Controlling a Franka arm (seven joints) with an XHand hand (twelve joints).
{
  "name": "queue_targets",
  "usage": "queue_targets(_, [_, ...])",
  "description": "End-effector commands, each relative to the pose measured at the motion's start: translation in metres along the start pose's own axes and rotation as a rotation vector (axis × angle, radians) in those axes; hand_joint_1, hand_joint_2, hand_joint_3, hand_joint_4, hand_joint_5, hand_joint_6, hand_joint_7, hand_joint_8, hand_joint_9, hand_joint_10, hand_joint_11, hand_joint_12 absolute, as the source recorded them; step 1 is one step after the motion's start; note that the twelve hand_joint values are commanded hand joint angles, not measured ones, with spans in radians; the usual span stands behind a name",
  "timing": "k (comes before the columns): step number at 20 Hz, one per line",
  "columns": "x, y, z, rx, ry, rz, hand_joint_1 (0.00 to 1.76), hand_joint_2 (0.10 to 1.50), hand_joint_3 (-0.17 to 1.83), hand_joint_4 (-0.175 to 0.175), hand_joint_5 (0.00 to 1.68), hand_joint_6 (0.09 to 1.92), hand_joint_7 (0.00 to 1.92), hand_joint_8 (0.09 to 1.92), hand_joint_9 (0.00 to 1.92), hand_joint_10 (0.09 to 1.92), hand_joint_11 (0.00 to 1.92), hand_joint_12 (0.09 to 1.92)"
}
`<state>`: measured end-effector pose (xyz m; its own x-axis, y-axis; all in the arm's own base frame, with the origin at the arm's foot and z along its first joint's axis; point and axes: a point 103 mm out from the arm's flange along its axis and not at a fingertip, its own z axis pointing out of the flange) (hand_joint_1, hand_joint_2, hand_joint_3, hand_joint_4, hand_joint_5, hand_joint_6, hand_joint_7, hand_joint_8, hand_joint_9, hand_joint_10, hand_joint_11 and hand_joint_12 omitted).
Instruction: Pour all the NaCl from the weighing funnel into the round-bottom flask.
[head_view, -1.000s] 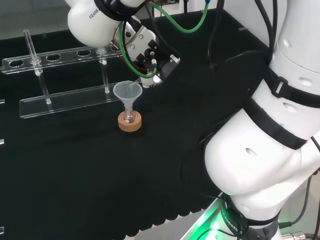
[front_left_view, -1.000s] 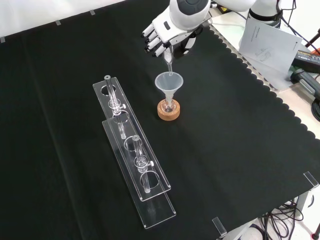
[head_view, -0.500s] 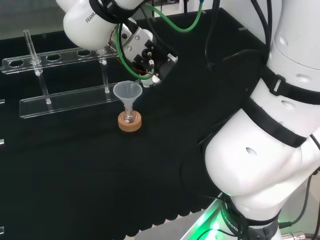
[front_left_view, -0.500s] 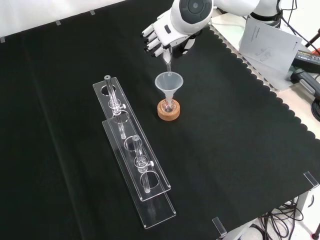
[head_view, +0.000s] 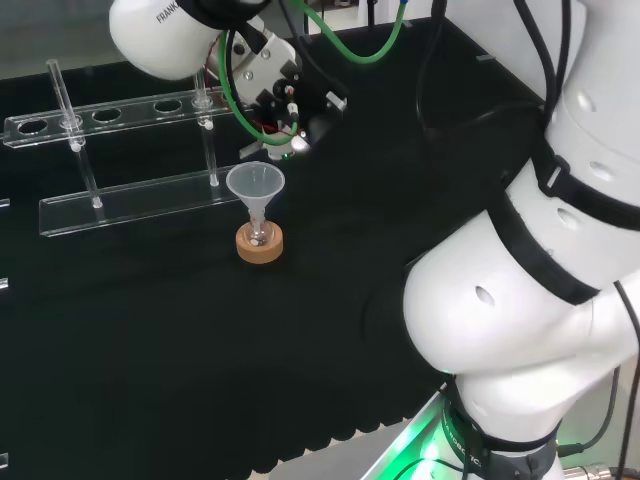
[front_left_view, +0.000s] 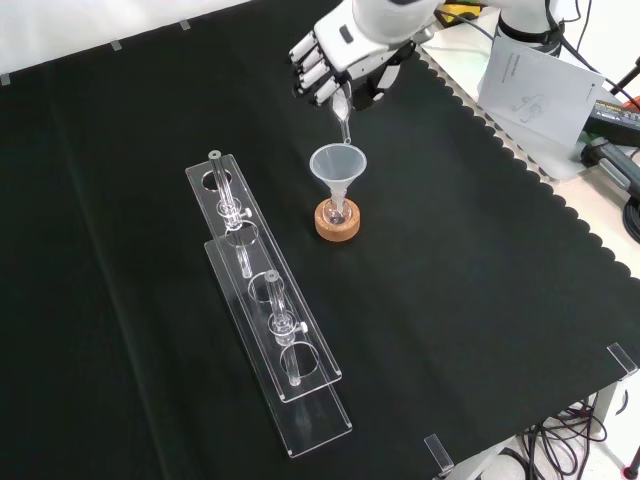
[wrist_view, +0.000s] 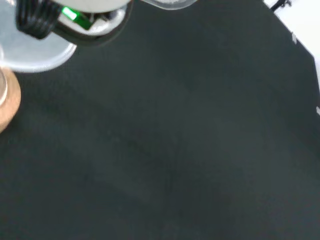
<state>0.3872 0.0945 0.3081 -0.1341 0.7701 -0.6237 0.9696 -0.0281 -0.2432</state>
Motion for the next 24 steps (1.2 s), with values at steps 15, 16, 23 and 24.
queue_targets(15, [0.011,0.011,0.032,0.038,-0.141,0.005,1.11,0.67,0.67,0.175,1.23,0.75,0.66,0.64,0.97,0.35,0.71,1.10])
queue_targets(16, [0.012,0.011,0.031,0.033,-0.143,0.003,1.11,0.67,0.67,0.175,1.23,0.75,0.66,0.64,0.97,0.35,0.71,1.10])
queue_targets(23, [0.017,0.010,0.026,0.021,-0.182,0.000,1.11,0.67,0.67,0.175,1.23,0.75,0.66,0.64,0.97,0.35,0.72,1.09])
queue_targets(24, [0.017,0.010,0.026,0.022,-0.190,-0.001,1.11,0.67,0.67,0.175,1.23,0.75,0.66,0.64,0.97,0.35,0.72,1.09])
